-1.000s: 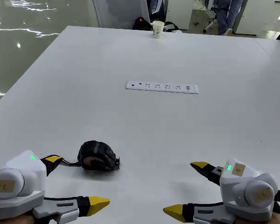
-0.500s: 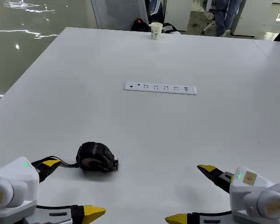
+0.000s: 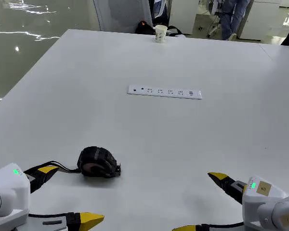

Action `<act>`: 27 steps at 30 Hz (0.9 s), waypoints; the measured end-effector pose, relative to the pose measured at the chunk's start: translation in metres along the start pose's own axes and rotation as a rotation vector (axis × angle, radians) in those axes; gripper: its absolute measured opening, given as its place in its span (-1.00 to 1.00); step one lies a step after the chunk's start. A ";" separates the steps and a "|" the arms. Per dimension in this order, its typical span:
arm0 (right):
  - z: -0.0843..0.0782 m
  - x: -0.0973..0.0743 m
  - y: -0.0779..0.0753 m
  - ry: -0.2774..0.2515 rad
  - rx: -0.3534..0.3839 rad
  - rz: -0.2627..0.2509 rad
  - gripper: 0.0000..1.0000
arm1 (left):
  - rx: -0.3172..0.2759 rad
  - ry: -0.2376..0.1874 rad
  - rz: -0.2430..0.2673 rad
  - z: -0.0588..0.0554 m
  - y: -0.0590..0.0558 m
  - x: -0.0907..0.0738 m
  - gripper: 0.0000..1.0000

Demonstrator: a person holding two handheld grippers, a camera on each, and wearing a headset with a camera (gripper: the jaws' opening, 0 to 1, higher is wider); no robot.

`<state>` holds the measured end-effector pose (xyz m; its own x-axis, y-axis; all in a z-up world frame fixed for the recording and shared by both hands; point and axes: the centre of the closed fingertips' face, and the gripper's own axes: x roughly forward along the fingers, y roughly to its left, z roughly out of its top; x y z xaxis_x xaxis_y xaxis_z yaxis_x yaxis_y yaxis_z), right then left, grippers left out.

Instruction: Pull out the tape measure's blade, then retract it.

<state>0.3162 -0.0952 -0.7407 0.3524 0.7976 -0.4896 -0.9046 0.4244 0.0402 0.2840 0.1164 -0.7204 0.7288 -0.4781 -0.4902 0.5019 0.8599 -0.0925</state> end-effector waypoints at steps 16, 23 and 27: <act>-0.002 -0.001 0.000 0.004 0.000 0.002 0.98 | 0.018 -0.004 -0.009 0.002 0.000 -0.001 0.89; 0.002 -0.004 -0.002 -0.007 0.009 -0.005 0.98 | 0.028 0.001 -0.011 0.002 0.000 -0.002 0.98; 0.004 -0.006 -0.004 -0.024 0.016 -0.017 0.98 | 0.027 -0.005 -0.010 0.003 0.001 -0.003 0.98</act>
<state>0.3185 -0.1002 -0.7340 0.3734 0.8002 -0.4693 -0.8946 0.4445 0.0460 0.2829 0.1181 -0.7166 0.7255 -0.4878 -0.4854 0.5217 0.8499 -0.0744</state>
